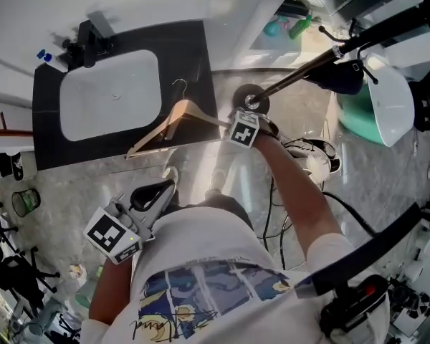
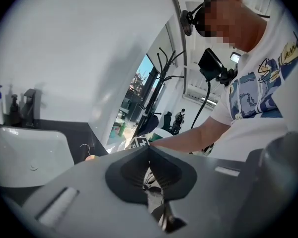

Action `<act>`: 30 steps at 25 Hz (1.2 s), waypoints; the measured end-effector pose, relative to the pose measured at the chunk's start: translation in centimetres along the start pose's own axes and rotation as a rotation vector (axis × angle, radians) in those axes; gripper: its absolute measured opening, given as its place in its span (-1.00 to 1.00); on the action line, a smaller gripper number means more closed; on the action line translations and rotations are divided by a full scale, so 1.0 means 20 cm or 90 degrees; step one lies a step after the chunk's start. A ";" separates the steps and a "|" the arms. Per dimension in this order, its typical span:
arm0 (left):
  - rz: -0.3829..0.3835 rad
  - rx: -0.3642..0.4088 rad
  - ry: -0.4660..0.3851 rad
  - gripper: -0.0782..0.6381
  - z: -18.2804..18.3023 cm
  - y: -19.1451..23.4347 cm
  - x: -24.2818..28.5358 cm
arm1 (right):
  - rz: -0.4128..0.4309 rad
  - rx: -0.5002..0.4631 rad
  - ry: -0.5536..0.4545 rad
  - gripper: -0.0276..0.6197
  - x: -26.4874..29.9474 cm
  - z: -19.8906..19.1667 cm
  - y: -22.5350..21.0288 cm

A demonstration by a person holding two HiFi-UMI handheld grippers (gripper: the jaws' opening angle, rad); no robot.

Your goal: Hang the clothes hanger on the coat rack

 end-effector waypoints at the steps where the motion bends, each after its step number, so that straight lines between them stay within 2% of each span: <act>1: 0.008 0.000 -0.002 -0.78 0.00 0.00 0.01 | 0.012 -0.002 0.010 -0.34 0.02 -0.01 0.01; 3: 0.021 0.003 -0.007 -0.78 0.00 -0.01 0.02 | 0.037 0.007 0.017 -0.60 0.03 -0.02 0.04; 4: 0.026 0.002 -0.009 -0.78 0.00 -0.01 0.02 | 0.044 0.015 0.013 -0.65 0.03 -0.01 0.05; 6: 0.032 0.003 -0.013 -0.78 0.01 0.00 0.02 | 0.044 0.025 -0.001 -0.67 0.03 -0.01 0.07; 10: 0.024 0.016 -0.017 -0.78 0.02 0.00 0.05 | 0.004 0.046 -0.048 -0.68 -0.04 0.01 0.07; 15: -0.006 0.031 -0.010 -0.78 0.05 -0.04 0.13 | -0.071 0.087 -0.119 -0.69 -0.25 0.01 0.03; 20: -0.065 0.065 0.007 -0.78 0.08 -0.06 0.23 | -0.172 0.133 -0.175 -0.69 -0.46 -0.03 -0.07; 27: -0.147 0.103 0.029 -0.78 0.16 -0.08 0.35 | -0.336 0.175 -0.213 -0.70 -0.78 -0.11 -0.21; 30: -0.174 0.113 0.041 -0.78 0.16 -0.12 0.39 | -0.385 0.199 -0.230 -0.70 -0.95 -0.16 -0.24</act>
Point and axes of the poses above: the fingertips, and each gripper's own axes: x forward along the fingers, y to its left, z out of its top, the point moved 3 cm from there along -x, backward along the fingers, and after that the axes turned 9 degrees about -z, right-handed, at the moved point
